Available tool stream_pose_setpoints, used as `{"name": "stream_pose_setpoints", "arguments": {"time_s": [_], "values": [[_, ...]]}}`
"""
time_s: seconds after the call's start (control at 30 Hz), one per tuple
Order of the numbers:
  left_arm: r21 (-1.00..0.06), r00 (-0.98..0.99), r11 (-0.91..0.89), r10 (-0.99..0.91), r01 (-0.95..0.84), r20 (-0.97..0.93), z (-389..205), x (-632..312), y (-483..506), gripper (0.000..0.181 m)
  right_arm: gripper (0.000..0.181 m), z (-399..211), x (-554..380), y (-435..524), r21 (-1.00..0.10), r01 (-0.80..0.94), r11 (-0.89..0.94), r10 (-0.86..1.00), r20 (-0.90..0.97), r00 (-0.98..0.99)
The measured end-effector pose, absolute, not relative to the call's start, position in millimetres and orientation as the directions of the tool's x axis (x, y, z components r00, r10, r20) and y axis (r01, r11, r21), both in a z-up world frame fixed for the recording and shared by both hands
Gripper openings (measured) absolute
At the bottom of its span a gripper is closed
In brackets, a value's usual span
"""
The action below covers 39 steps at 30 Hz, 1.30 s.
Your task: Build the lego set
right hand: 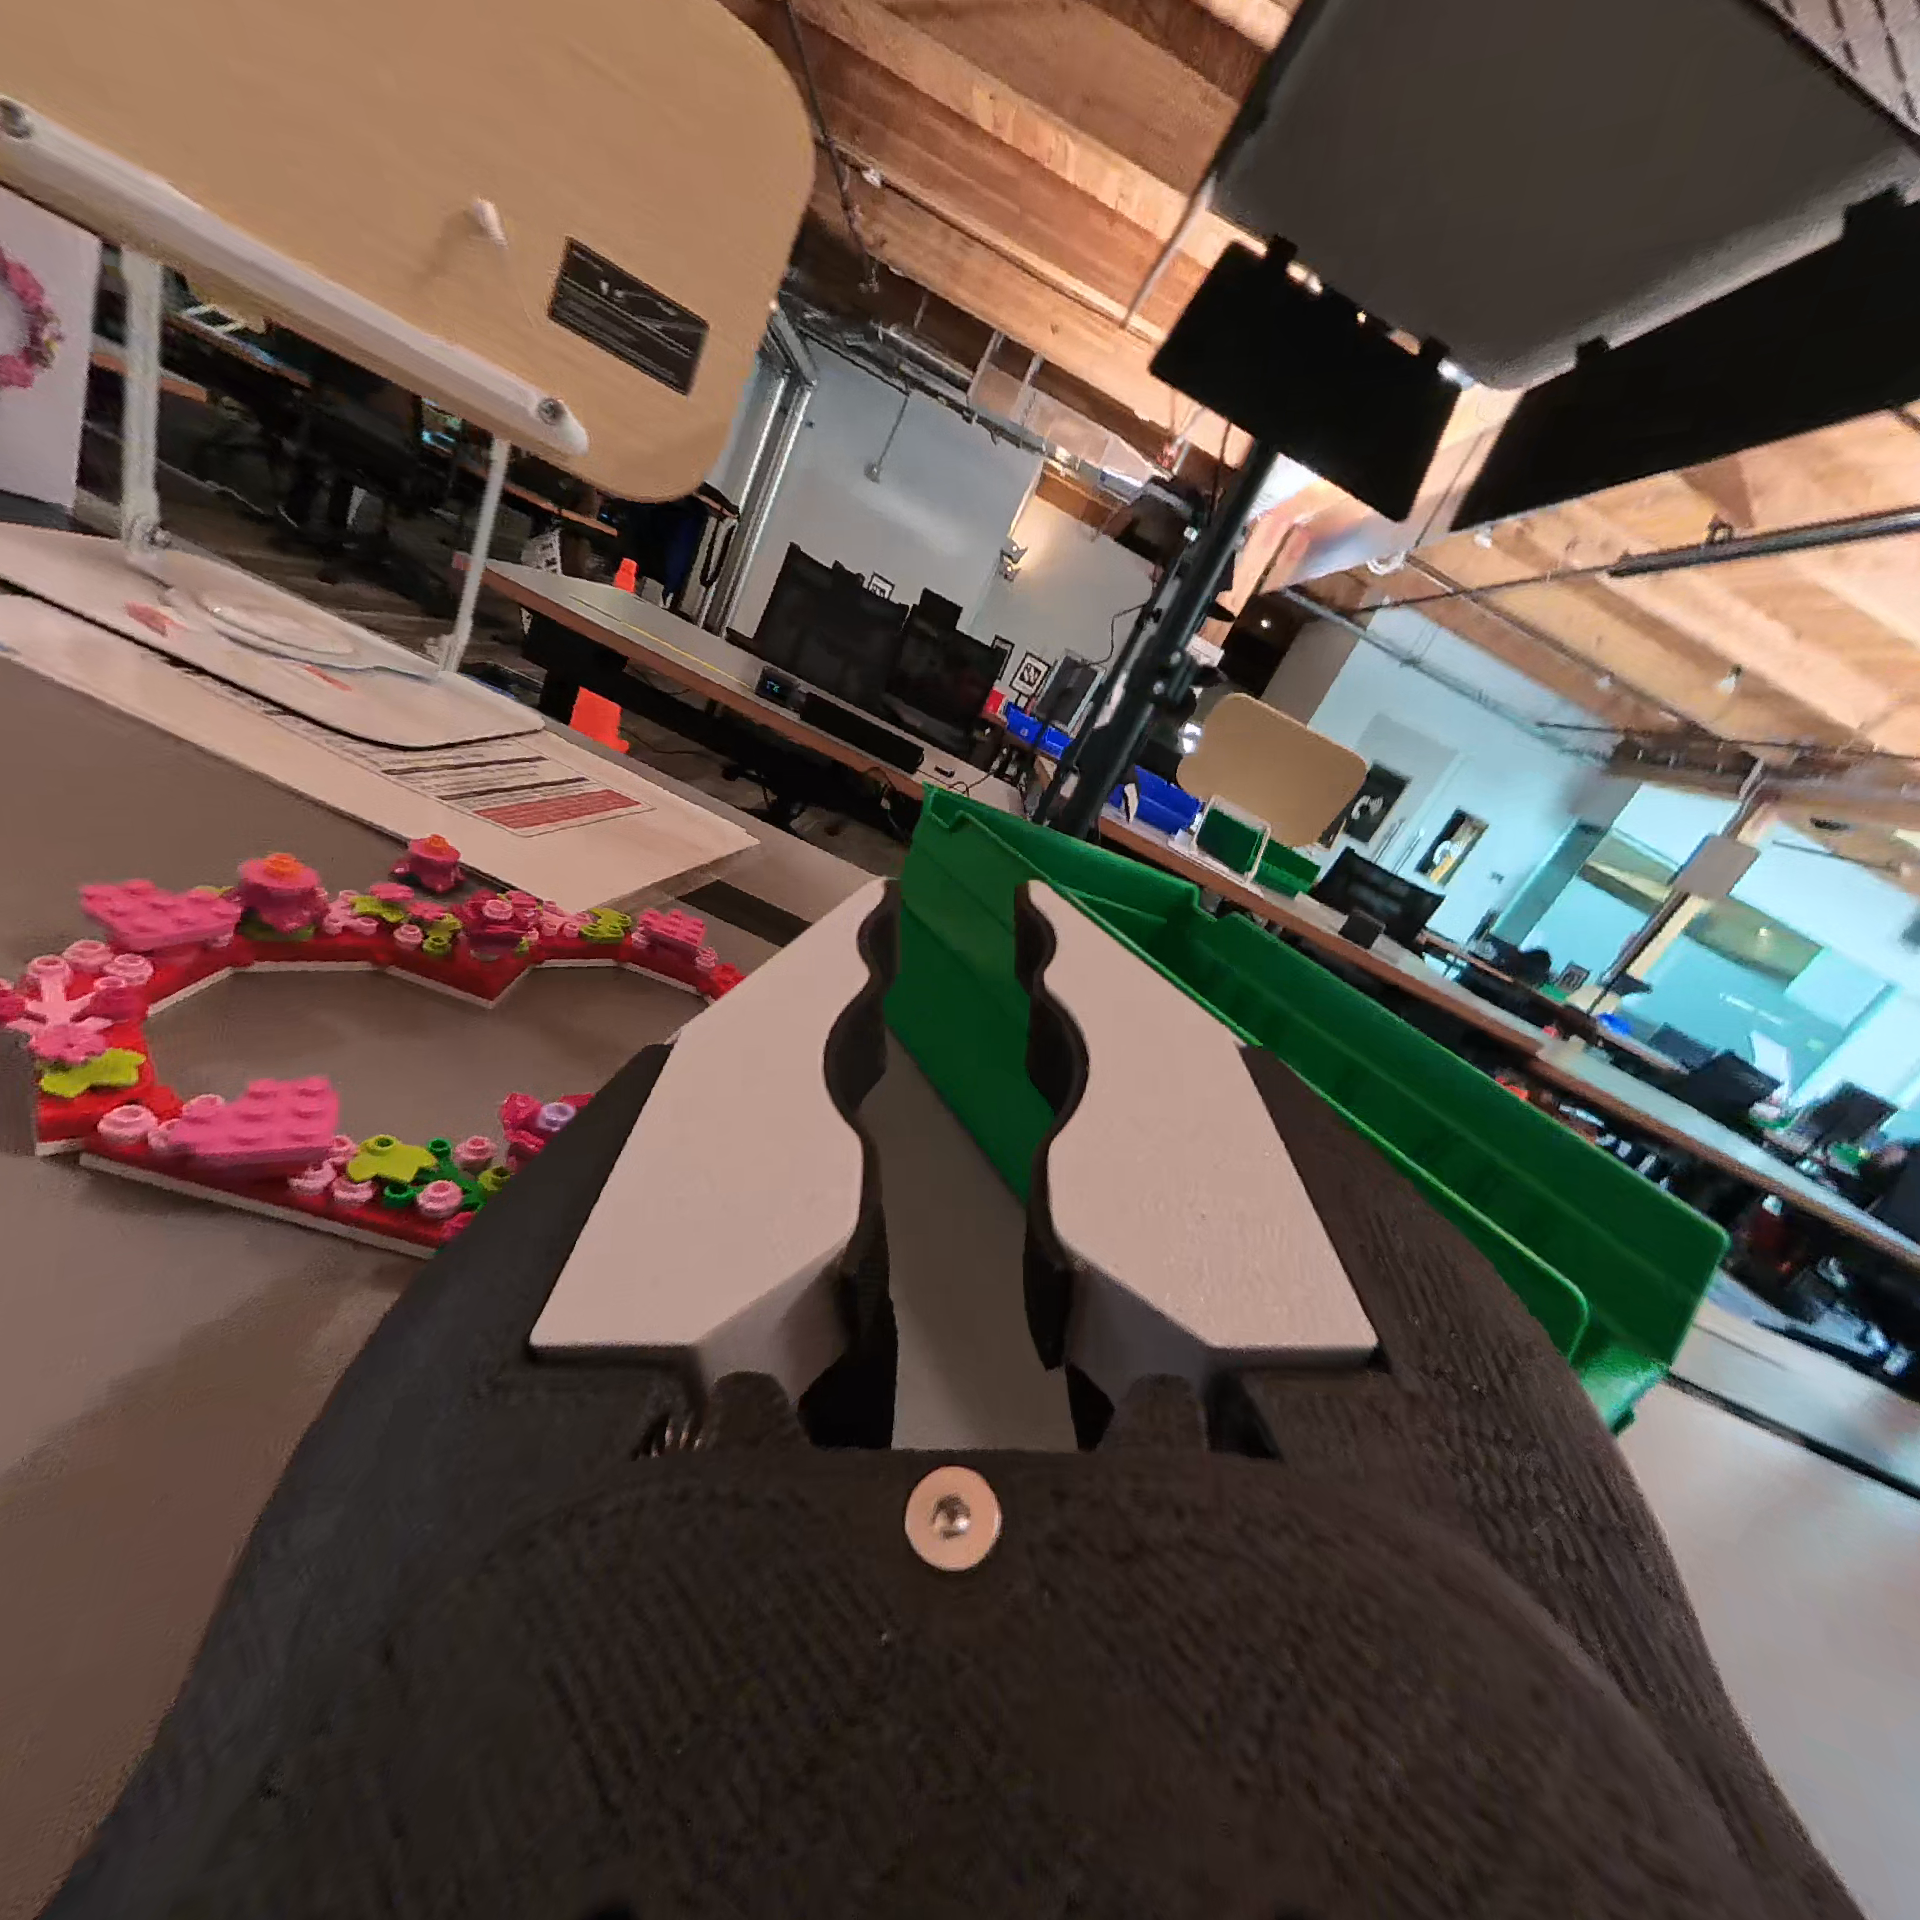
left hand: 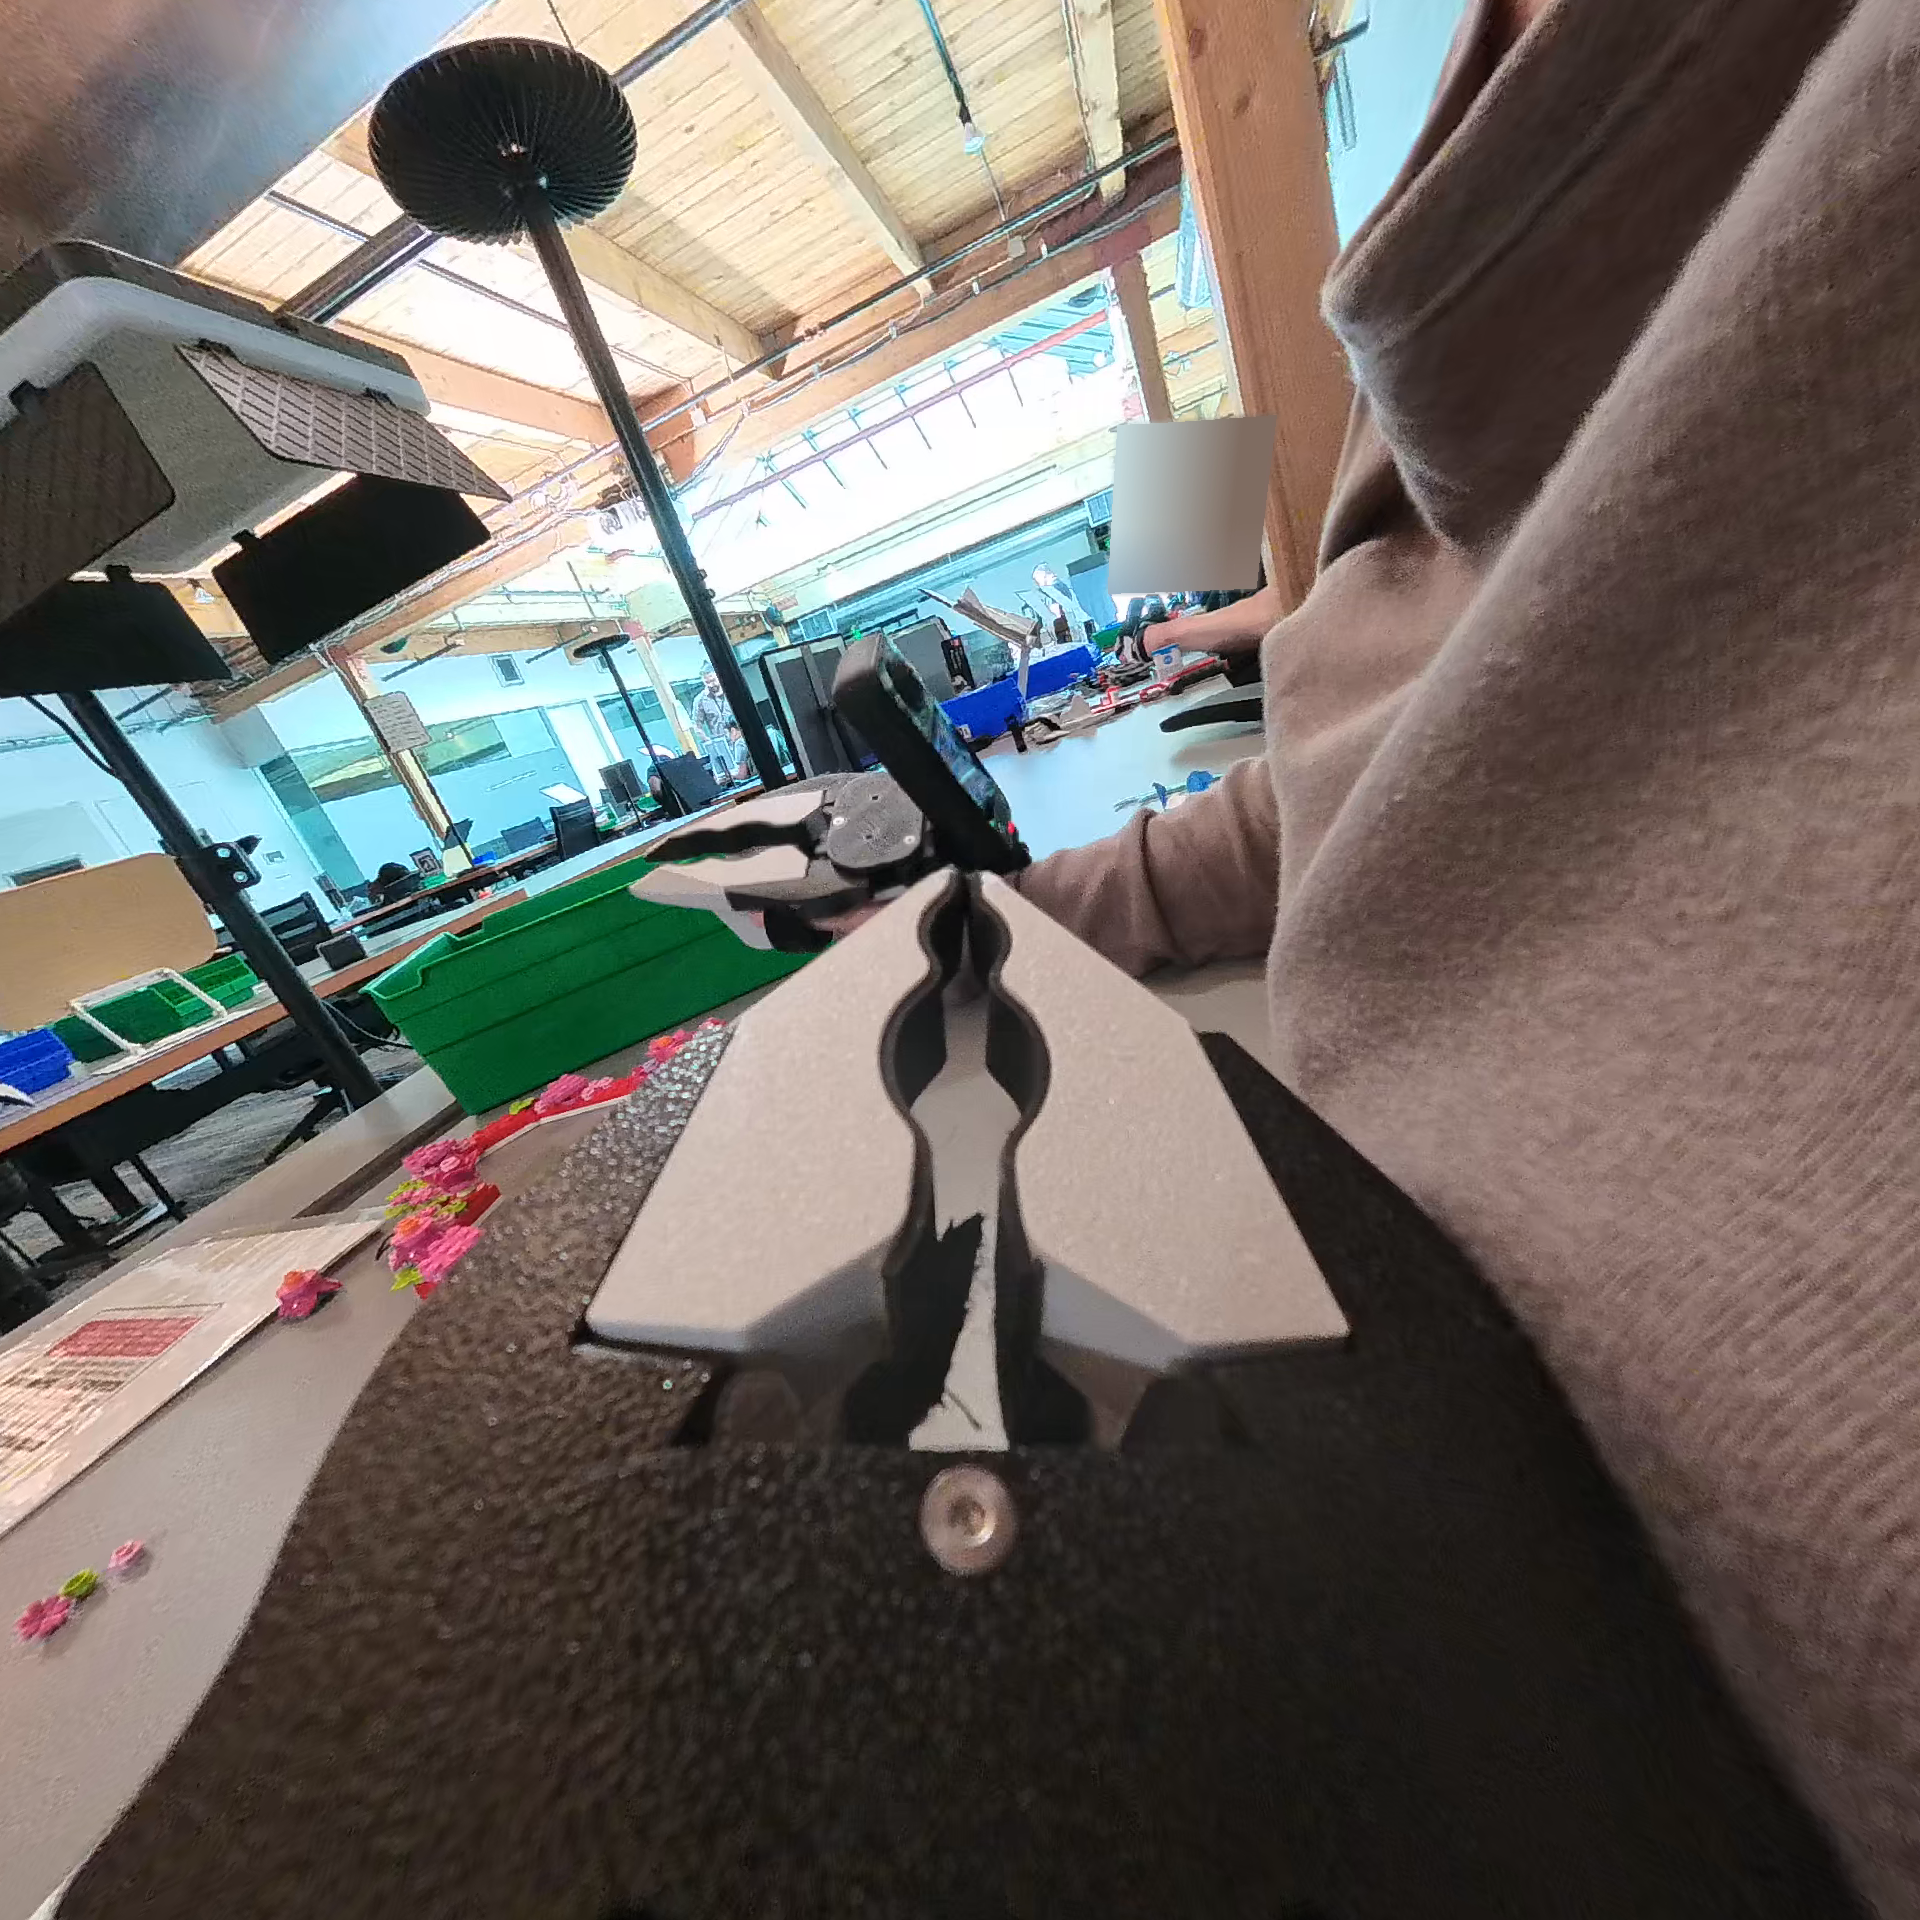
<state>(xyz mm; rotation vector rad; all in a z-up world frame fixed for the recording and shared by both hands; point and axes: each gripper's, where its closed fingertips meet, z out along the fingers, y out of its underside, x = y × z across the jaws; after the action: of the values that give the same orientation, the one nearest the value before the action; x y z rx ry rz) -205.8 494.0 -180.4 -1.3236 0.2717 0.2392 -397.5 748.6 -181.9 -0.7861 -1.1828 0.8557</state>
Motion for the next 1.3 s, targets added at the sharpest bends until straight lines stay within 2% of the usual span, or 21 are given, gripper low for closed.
{"name": "stream_pose_setpoints", "arguments": {"time_s": [0.13,0.47,1.3], "values": [[-0.919,0.946,0.23,0.016,-0.319,-0.324,-180.2,-206.0,493.3,0.0,0.017,-184.5,-398.4,743.1,-0.848,-0.132,0.514,0.855,0.494,0.158],[-0.919,0.945,0.231,0.013,-0.32,-0.326,-180.1,-204.7,492.5,0.0,0.014,-184.6,-396.5,754.2,-0.881,-0.124,0.456,0.884,0.432,0.179],[-0.918,0.944,0.229,0.006,-0.323,-0.331,-180.6,-203.6,492.7,0.0,0.012,-187.8,-398.3,753.2,-0.884,-0.111,0.454,0.885,0.434,0.167]]}}
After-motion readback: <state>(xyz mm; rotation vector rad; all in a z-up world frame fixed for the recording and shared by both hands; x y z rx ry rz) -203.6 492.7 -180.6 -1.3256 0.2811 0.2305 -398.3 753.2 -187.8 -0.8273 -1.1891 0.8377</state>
